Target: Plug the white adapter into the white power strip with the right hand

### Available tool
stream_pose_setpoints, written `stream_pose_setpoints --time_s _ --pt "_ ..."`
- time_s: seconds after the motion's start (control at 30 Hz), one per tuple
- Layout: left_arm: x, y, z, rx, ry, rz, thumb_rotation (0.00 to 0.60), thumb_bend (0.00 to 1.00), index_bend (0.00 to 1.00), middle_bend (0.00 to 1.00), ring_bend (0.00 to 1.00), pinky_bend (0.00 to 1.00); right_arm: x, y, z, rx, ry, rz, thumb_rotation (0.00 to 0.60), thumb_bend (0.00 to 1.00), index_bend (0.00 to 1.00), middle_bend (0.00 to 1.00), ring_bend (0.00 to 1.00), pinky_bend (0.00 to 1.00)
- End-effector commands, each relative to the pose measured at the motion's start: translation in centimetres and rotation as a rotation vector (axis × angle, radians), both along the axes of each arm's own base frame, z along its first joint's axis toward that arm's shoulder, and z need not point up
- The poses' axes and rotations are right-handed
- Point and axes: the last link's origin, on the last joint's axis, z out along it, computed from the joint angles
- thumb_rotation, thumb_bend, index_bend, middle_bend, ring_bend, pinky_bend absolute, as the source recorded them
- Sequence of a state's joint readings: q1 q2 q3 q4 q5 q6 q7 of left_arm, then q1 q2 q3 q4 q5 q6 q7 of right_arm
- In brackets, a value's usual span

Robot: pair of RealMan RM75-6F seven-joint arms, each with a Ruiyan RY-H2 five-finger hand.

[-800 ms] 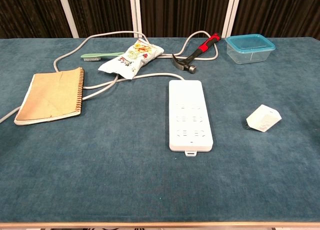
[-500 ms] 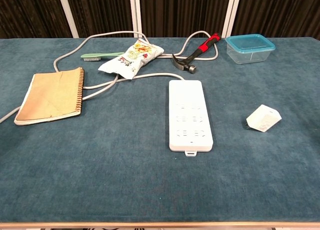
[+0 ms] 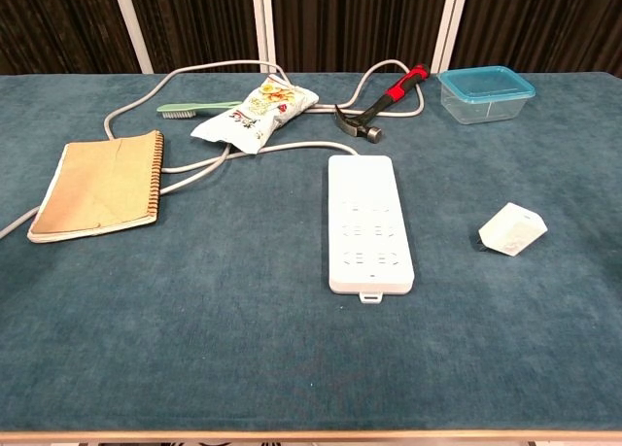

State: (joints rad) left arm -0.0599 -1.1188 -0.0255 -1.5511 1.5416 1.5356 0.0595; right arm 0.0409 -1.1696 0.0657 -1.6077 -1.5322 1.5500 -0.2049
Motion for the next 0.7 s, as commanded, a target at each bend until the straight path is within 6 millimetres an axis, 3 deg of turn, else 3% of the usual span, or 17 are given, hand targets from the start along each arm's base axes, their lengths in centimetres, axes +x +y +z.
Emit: stream_pose_setpoints --time_s 0.03,0.23,0.33,0.5,0.7 --pt "0.0 0.0 0.0 -0.001 0.0 -0.001 0.6 0.0 0.0 0.0 0.0 0.0 0.0 0.1 0.0 0.001 -0.002 -0.002 0.6 0.34 0.0 0.0 0.0 0.0" --pt "0.2 -0.1 -0.1 -0.002 0.002 -0.006 0.6 0.0 0.0 0.0 0.0 0.0 0.3 0.1 0.3 0.002 -0.055 -0.013 0.6 0.34 0.0 0.01 0.0 0.0" --pt "0.2 0.0 -0.1 0.001 -0.003 -0.003 0.6 0.0 0.0 0.0 0.0 0.0 1.1 -0.4 0.1 0.014 -0.122 -0.011 0.6 0.34 0.08 0.1 0.0 0.0" --pt "0.2 0.0 -0.1 -0.004 -0.004 -0.003 0.6 0.0 0.0 0.0 0.0 0.0 3.1 -3.0 -0.7 0.081 -0.14 -0.008 0.6 0.34 0.25 0.24 0.01 0.0" --pt "0.2 0.1 -0.1 -0.005 -0.01 -0.002 0.6 0.0 0.0 0.0 0.0 0.0 4.9 -6.0 -3.1 0.172 -0.166 -0.064 0.6 0.34 0.26 0.26 0.02 0.0"
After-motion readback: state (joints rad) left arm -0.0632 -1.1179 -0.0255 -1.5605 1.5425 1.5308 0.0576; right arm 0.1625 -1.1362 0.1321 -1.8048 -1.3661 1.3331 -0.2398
